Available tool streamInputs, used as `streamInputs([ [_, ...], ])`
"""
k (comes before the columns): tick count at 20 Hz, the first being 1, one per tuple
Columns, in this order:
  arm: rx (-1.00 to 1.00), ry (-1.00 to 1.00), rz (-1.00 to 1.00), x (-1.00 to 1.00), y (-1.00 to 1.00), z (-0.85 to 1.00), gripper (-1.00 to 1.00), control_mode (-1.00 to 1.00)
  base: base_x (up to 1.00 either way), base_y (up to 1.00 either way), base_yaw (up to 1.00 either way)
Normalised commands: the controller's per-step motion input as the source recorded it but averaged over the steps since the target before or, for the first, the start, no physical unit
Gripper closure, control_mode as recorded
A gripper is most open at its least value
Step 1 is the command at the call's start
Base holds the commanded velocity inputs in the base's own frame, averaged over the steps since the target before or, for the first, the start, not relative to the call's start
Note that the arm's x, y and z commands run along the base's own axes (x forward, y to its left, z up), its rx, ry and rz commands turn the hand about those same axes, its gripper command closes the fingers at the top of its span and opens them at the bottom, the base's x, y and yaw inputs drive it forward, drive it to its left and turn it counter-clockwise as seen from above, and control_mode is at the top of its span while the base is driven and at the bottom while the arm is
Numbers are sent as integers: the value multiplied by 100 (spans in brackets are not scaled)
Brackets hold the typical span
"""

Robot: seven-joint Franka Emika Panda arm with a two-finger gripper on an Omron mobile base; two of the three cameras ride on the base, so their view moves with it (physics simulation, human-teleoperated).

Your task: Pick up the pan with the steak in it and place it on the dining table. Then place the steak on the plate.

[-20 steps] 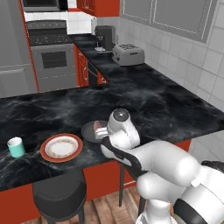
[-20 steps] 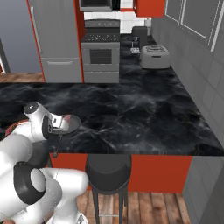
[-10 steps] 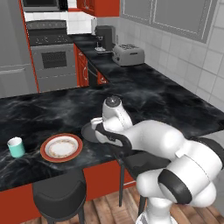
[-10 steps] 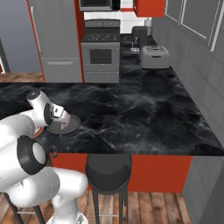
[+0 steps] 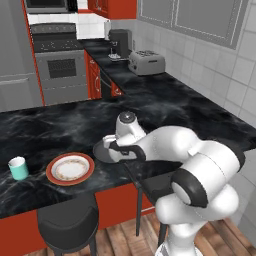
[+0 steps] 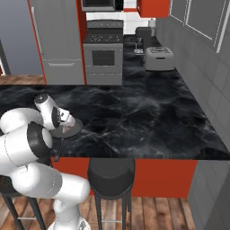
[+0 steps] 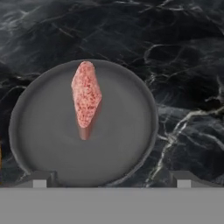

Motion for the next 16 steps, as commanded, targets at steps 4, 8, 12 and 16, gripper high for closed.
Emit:
streamInputs([
  [4, 5, 0, 0, 49, 1, -30, -100, -100, 0, 0, 0],
  [8, 4, 0, -1, 46, 13, -23, -100, -100, 0, 0, 0],
  [12, 1, 0, -4, 27, 21, -13, -100, -100, 0, 0, 0],
  [16, 1, 2, -1, 1, 15, -3, -100, -100, 0, 0, 0],
])
